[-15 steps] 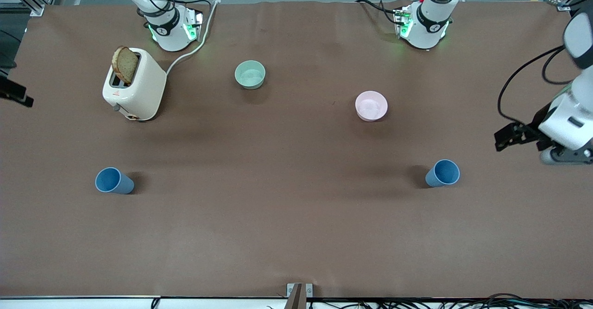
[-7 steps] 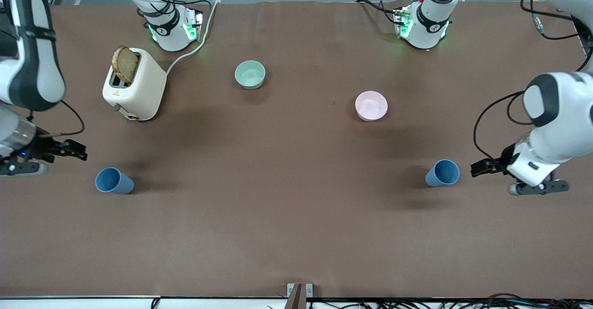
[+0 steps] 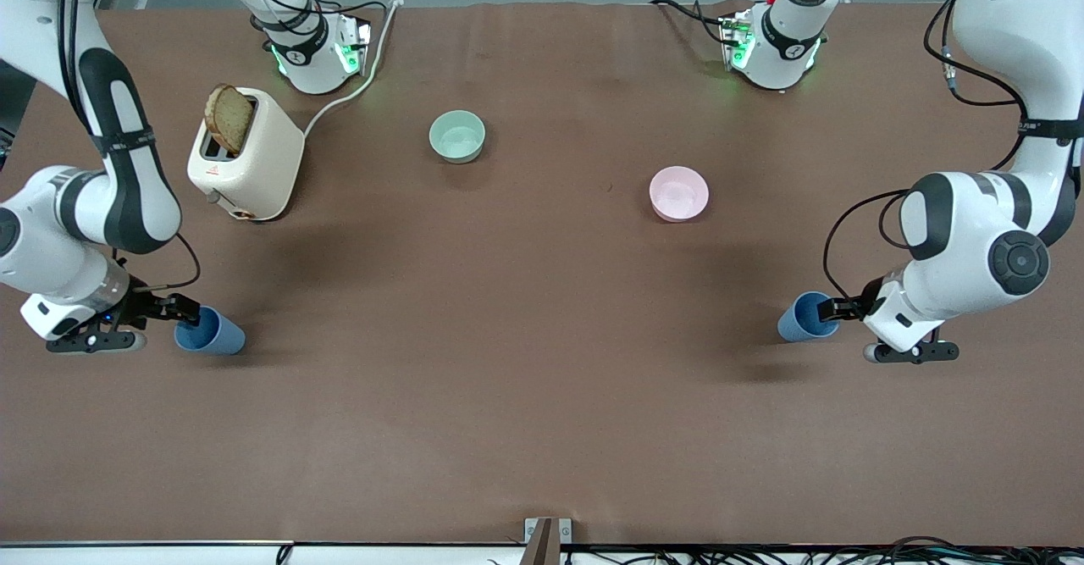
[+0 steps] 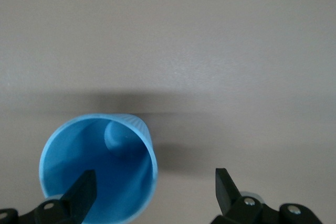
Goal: Stack blue cups with both arms
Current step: 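Lower both grippers and grasp each blue cup from its side, then lift the cups and carry both toward the table's middle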
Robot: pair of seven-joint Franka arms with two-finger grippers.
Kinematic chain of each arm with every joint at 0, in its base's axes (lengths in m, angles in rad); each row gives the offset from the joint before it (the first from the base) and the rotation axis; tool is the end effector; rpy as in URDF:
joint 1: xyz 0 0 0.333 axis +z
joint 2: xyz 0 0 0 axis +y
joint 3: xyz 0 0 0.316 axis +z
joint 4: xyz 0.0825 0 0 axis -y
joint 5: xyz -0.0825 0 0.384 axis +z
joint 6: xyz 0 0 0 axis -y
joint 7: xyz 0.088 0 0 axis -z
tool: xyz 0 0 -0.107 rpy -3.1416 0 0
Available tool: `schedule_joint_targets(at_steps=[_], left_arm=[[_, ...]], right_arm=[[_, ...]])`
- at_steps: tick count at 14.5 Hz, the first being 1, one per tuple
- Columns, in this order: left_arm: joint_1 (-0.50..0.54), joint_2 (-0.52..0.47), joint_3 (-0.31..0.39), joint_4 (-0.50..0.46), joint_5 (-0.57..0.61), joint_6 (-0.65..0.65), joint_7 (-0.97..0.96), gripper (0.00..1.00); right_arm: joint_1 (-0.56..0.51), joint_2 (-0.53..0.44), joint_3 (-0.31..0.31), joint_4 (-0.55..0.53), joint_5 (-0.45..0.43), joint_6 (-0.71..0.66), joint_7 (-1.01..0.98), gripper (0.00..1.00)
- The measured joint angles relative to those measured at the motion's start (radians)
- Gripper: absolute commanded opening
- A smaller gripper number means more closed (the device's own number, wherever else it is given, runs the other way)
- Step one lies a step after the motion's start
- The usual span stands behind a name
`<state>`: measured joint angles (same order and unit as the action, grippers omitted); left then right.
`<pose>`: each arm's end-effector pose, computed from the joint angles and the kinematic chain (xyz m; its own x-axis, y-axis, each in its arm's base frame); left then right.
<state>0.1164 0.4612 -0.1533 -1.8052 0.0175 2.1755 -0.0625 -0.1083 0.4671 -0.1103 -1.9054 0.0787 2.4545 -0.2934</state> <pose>0.6401 -0.0161 0.2850 0.9957 0.0256 -0.0885 0.0300 -0.9983 0.0491 0.6246 -0.1347 0.2617 0.9960 0.0306 0.0835 0.0291 -0.9994 0.0197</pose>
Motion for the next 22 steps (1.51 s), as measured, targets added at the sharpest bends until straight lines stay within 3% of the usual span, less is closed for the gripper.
schedule_joint_targets(at_steps=[1,2,6,7,11,15,22], left_arm=[[0.000,0.000,0.000,-0.011,0.000,0.000,0.001,0.64],[0.000,0.000,0.000,-0.021,0.000,0.000,0.001,0.60],[0.000,0.014,0.000,-0.036,0.000,0.000,0.003,0.31],[-0.001,0.017,-0.001,-0.036,0.000,0.000,0.003,0.24],[-0.003,0.033,-0.001,-0.026,0.000,0.001,0.003,0.01],[-0.004,0.043,-0.004,-0.001,-0.009,0.000,0.006,0.00],[-0.012,0.052,-0.004,0.127,-0.009,-0.128,0.003,0.00]], right_arm=[[0.000,0.009,0.000,0.001,0.016,0.009,-0.001,0.88],[0.000,0.015,0.001,0.001,0.027,0.019,-0.002,0.73],[0.000,0.032,0.002,0.002,0.035,0.035,-0.002,0.05],[0.000,0.035,0.002,0.002,0.036,0.036,-0.002,0.00],[0.000,0.040,0.003,0.005,0.038,0.037,-0.003,0.00],[0.001,0.020,0.004,0.044,0.041,-0.041,-0.002,0.01],[0.002,-0.164,0.006,0.166,0.052,-0.436,0.023,0.00]])
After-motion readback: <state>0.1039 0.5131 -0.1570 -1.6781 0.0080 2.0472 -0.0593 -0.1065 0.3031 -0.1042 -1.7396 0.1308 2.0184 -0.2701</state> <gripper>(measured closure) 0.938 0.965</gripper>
